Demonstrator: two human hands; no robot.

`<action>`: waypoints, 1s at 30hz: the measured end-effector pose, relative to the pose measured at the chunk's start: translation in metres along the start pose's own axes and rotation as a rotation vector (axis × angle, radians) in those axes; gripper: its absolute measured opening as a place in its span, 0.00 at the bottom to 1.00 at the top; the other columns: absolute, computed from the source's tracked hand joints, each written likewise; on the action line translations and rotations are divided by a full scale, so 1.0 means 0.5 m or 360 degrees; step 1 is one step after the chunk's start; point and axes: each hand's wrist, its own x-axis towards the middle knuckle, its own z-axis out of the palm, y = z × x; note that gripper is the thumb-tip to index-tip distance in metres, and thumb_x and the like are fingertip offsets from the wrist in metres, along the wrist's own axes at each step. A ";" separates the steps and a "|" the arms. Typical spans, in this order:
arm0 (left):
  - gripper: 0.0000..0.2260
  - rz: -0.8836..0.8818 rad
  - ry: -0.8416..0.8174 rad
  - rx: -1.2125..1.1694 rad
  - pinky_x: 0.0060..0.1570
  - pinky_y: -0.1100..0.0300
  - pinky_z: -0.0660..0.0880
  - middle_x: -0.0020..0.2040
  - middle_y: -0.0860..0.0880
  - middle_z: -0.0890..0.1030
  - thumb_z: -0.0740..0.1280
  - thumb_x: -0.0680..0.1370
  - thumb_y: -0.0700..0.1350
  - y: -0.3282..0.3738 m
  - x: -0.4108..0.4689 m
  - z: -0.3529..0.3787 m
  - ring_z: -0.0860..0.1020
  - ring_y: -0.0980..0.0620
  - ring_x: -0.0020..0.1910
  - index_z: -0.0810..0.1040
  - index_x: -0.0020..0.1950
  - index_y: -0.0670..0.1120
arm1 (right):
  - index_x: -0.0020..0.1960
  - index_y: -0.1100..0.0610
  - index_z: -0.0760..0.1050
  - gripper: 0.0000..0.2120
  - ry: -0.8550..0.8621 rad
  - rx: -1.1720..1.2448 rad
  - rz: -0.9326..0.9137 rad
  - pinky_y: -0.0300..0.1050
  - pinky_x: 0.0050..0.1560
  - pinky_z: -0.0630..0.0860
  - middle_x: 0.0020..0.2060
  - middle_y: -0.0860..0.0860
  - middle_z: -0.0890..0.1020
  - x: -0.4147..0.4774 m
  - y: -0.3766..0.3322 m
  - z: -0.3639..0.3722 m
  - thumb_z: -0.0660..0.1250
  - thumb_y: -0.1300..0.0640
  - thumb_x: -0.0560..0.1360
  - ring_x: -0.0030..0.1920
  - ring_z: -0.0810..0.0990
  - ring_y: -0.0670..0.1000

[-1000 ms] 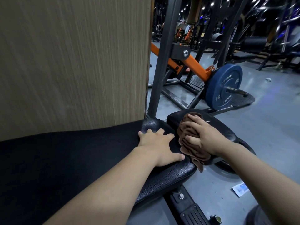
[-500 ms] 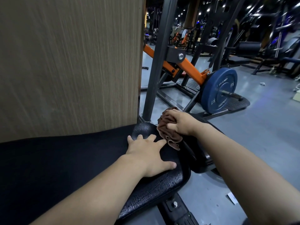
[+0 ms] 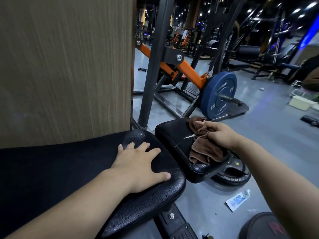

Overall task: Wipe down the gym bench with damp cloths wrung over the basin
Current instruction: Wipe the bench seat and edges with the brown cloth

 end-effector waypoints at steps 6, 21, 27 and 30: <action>0.40 0.0019 -0.0008 0.0010 0.76 0.38 0.49 0.80 0.53 0.56 0.56 0.70 0.77 0.005 0.000 -0.010 0.56 0.38 0.77 0.54 0.78 0.63 | 0.68 0.47 0.75 0.28 0.0071 -0.0061 -0.0059 0.40 0.72 0.60 0.68 0.40 0.73 -0.069 0.024 -0.011 0.57 0.52 0.68 0.72 0.68 0.45; 0.40 0.0052 -0.0038 0.0143 0.73 0.39 0.56 0.77 0.49 0.61 0.55 0.70 0.77 0.008 -0.002 -0.020 0.62 0.36 0.72 0.57 0.78 0.60 | 0.71 0.48 0.69 0.31 0.0114 -0.0687 -0.0650 0.41 0.76 0.56 0.76 0.40 0.62 -0.138 -0.032 0.105 0.61 0.34 0.73 0.77 0.55 0.42; 0.43 -0.0013 -0.0001 0.0241 0.72 0.35 0.52 0.77 0.45 0.58 0.52 0.72 0.77 0.017 -0.003 -0.008 0.61 0.35 0.73 0.54 0.79 0.53 | 0.70 0.45 0.70 0.28 -0.0081 -0.0699 -0.0698 0.47 0.77 0.56 0.78 0.42 0.60 -0.050 -0.092 0.142 0.60 0.40 0.71 0.78 0.55 0.45; 0.45 -0.0073 0.0046 0.0198 0.72 0.36 0.54 0.74 0.41 0.60 0.54 0.70 0.78 0.015 -0.004 -0.009 0.64 0.37 0.71 0.57 0.78 0.49 | 0.70 0.45 0.70 0.28 -0.0159 -0.0715 -0.0673 0.49 0.77 0.54 0.78 0.42 0.60 0.009 -0.119 0.153 0.60 0.43 0.70 0.78 0.54 0.46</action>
